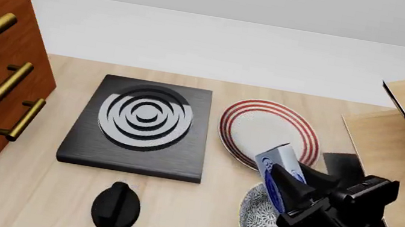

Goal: Pick up the cream cheese and put it in the bowl.

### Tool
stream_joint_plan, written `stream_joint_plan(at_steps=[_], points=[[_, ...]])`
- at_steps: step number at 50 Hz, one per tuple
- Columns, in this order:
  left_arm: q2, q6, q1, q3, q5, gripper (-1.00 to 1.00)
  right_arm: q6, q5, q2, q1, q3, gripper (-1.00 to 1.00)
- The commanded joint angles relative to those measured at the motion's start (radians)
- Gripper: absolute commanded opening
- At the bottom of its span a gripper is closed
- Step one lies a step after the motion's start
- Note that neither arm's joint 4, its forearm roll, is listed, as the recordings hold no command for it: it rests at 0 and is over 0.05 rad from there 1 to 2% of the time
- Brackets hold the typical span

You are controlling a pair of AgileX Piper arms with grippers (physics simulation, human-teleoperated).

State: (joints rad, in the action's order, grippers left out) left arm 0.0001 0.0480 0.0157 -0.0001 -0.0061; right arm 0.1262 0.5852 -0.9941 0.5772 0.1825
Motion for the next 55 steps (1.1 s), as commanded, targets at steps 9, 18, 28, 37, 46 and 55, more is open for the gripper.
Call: stream_joint_plan(at_steps=[9, 18, 28, 37, 46, 55], points=[[0.0, -0.005, -0.003, 0.0, 0.005, 1.0, 0.013, 0.038, -0.014, -0.03, -0.035, -1.0], [0.0, -0.006, -0.005, 0.0, 0.004, 1.0, 0.008, 0.083, -0.047, -0.045, -0.062, -1.0], [0.0, -0.007, -0.009, 0.0, 0.005, 1.0, 0.011, 0.134, -0.09, -0.06, -0.088, -1.0], [0.0, -0.007, -0.013, 0.0, 0.007, 1.0, 0.009, 0.171, -0.123, -0.071, -0.106, -1.0], [0.0, -0.009, -0.014, 0.0, 0.007, 1.0, 0.007, 0.204, -0.154, -0.077, -0.119, -1.0], [0.0, -0.011, -0.011, 0.0, 0.008, 1.0, 0.004, 0.271, -0.22, -0.078, -0.131, -1.0]])
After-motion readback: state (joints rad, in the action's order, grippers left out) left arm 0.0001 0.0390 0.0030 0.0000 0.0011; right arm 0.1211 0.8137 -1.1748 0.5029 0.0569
